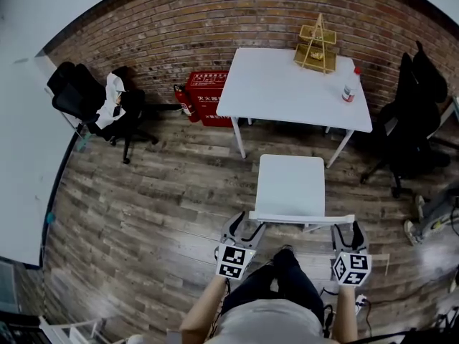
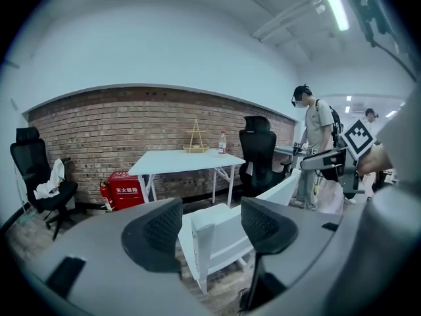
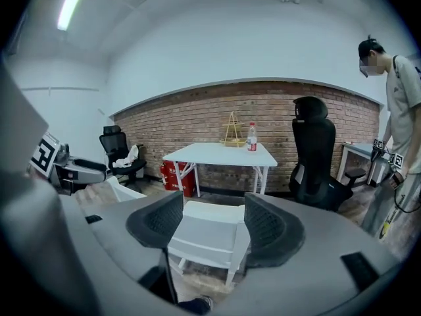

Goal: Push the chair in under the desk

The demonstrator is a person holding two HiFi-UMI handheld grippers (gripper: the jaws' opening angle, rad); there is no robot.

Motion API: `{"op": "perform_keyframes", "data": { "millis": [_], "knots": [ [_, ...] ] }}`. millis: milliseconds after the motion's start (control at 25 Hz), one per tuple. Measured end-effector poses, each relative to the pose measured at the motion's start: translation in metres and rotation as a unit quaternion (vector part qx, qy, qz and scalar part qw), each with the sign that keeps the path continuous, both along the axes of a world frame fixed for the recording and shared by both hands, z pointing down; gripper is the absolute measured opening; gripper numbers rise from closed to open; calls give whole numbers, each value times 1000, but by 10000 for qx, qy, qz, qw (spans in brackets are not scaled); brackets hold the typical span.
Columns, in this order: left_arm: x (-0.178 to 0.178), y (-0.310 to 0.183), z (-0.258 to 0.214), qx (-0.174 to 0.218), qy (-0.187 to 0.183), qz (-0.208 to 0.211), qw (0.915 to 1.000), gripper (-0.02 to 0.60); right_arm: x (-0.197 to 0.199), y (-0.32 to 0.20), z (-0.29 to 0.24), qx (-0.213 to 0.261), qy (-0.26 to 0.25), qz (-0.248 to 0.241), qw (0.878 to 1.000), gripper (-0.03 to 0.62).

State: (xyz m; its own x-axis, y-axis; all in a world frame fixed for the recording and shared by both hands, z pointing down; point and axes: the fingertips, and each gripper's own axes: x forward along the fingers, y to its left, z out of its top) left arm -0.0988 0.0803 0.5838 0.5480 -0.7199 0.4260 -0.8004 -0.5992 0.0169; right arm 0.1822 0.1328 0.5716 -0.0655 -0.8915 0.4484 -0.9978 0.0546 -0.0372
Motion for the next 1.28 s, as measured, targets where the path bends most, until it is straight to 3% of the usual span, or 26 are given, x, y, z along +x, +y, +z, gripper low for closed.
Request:
{"op": "perform_keyframes", "data": {
  "millis": [280, 440, 760, 1120, 1280],
  "knots": [
    [-2, -10, 14, -261, 18, -110, 9996, 291, 15, -12, 15, -250, 46, -324, 9992, 287],
    [-1, -12, 26, -461, -74, 45, 9989, 298, 9, -18, 21, -307, 106, -674, 9972, 288],
    [9, -21, 37, -573, -187, 142, 9981, 298, 8, -19, 25, -299, 637, -1014, 9924, 293],
    [15, -23, 39, -677, -62, 150, 9976, 298, 20, -26, 37, -437, 527, -960, 9930, 310],
    [15, -23, 39, -732, -21, 192, 9971, 298, 20, -26, 44, -505, 241, -980, 9936, 318]
  ]
}}
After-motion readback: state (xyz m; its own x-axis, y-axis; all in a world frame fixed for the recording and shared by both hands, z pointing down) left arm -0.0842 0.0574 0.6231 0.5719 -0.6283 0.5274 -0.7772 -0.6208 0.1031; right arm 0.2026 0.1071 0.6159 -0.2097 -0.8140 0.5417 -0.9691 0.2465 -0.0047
